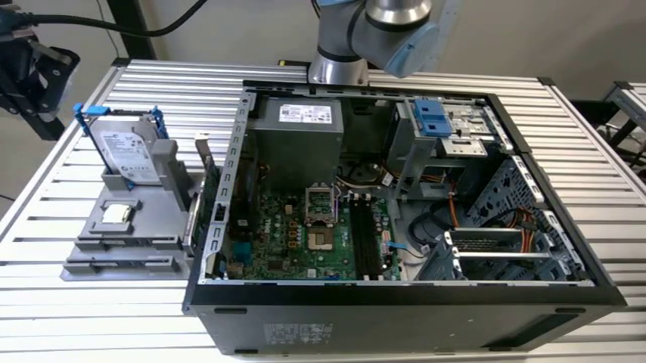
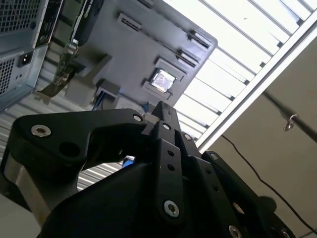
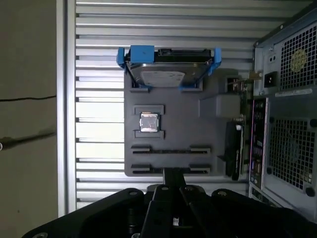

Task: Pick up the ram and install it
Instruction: 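Reach for the ram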

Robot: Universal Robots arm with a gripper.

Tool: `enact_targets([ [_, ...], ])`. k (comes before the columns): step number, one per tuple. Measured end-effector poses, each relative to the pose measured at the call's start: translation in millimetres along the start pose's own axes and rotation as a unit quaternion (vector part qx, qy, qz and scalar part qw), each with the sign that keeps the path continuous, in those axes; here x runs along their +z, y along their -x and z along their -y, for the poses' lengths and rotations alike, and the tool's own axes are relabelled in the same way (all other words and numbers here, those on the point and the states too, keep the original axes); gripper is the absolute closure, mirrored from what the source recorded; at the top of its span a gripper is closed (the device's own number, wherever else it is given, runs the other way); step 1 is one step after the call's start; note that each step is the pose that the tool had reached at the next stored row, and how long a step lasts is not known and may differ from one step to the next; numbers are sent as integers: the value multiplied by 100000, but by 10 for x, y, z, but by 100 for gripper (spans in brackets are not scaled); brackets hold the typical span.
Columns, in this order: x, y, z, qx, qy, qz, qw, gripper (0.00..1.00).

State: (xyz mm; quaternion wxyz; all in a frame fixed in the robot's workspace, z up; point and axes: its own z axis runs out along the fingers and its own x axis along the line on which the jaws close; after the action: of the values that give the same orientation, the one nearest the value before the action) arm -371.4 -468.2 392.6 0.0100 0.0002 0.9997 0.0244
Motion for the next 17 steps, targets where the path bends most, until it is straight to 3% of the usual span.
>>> enact_targets([
  [10,-10,-2,208,2,0,-1,100000,100],
  [17,-11,-7,218,-2,-1,0,100000,100],
])
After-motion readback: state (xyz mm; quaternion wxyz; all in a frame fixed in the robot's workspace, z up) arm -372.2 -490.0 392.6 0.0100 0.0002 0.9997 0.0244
